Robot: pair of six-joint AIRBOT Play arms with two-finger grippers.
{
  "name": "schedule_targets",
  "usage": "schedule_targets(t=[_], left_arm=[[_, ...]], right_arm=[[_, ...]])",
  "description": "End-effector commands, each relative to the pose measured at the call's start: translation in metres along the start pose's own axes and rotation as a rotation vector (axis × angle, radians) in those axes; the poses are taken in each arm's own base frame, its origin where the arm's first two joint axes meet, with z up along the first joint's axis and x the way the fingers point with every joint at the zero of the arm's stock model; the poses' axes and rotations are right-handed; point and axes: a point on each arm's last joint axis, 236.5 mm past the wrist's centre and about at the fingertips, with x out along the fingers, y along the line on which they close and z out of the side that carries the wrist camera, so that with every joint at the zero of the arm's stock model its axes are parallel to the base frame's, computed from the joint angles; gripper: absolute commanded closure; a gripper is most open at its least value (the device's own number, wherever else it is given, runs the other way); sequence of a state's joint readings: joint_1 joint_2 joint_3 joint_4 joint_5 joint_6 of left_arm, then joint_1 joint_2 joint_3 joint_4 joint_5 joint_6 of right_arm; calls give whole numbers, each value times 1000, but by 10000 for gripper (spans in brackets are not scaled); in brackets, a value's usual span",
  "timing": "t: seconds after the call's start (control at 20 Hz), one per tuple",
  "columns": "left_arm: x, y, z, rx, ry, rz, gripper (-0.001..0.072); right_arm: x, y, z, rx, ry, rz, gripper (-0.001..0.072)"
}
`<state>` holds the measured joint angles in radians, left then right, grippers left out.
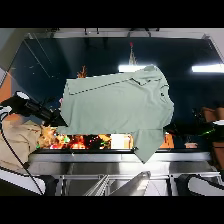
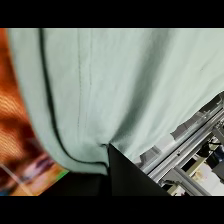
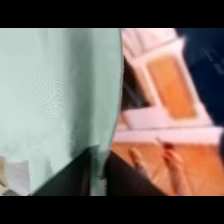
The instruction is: Fold the shirts.
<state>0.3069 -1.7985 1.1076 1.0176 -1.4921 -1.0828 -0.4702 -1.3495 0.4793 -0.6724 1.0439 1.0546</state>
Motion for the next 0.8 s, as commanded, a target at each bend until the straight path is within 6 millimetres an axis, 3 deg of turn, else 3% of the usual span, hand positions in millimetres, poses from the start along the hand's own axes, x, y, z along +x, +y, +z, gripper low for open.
schedule_targets(t=[0.0, 0.15, 0.25, 0.3, 0.4, 0.5, 0.6, 0.65, 0.75], left_arm=[[-1, 4, -6, 3, 25, 17, 692], [-10, -2, -12, 10, 22, 9, 691], [-36, -25, -15, 52, -47, -35, 690], [-54, -52, -17, 105, -102, -109, 689], [-110, -130, -28, 267, -283, -331, 689], [-180, -214, -54, 487, -514, -548, 688], [-265, -297, -112, 767, -810, -762, 688], [-297, -327, -148, 903, -941, -836, 688], [-330, -365, -216, 1100, -1102, -828, 687]], right_arm=[[-2, 12, 17, -108, -59, 29, 696], [-37, 42, 31, -202, -115, 84, 696], [-89, 82, 48, -246, -244, 169, 696], [-128, 113, 56, -303, -344, 231, 696], [-217, 184, 57, -457, -589, 344, 696], [-309, 261, 31, -635, -854, 465, 695], [-378, 321, -12, -801, -1061, 525, 695], [-401, 343, -29, -863, -1142, 521, 695], [-438, 378, -60, -973, -1270, 496, 695]])
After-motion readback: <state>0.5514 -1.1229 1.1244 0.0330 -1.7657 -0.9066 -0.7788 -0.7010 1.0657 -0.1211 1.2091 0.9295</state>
